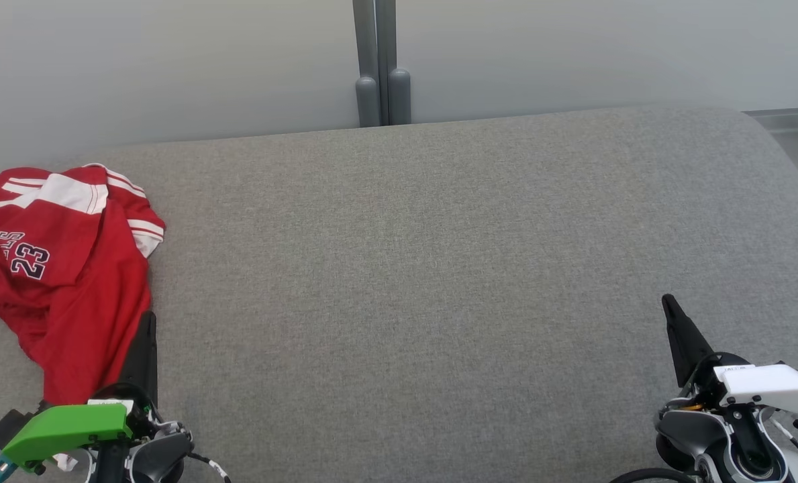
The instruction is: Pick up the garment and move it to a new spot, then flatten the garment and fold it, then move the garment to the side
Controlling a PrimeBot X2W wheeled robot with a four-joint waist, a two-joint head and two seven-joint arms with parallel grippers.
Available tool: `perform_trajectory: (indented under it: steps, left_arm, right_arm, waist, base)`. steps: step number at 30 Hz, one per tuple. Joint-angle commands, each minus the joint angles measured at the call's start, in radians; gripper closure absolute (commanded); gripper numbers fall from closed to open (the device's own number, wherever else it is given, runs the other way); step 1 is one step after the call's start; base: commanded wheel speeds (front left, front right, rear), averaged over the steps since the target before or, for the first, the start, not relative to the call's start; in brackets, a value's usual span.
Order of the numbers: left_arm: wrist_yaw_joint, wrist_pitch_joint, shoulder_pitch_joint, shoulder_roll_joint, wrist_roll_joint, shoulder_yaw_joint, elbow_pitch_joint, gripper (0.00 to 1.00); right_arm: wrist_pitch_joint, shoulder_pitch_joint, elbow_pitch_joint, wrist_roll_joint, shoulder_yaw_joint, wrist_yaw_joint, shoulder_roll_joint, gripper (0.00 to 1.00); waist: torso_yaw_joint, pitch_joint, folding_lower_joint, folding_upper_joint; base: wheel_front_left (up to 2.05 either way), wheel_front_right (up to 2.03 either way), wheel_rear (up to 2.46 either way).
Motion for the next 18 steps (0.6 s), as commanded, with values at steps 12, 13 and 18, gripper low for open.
perform_trajectory:
  steps: [12,13,18]
  left_arm:
    - [0.001,0.001,-0.009,0.001,-0.002,0.002,-0.003,1.0]
    - [0.001,0.001,-0.009,0.001,-0.002,0.002,-0.003,1.0]
    - [0.0,-0.001,0.012,-0.004,0.0,-0.002,0.019,0.0]
  right_arm:
    - [-0.001,-0.01,-0.004,0.006,0.001,0.0,-0.004,1.0]
    - [-0.001,-0.01,-0.004,0.006,0.001,0.0,-0.004,1.0]
    - [-0.001,0.013,0.017,0.0,0.001,0.0,0.006,0.0]
  waist:
    - [0.0,0.0,0.0,0.0]
    - [0.0,0.0,0.0,0.0]
    - [0.0,0.0,0.0,0.0]
  base:
    - [0.0,0.0,0.0]
    - [0.0,0.0,0.0]
    - [0.0,0.0,0.0]
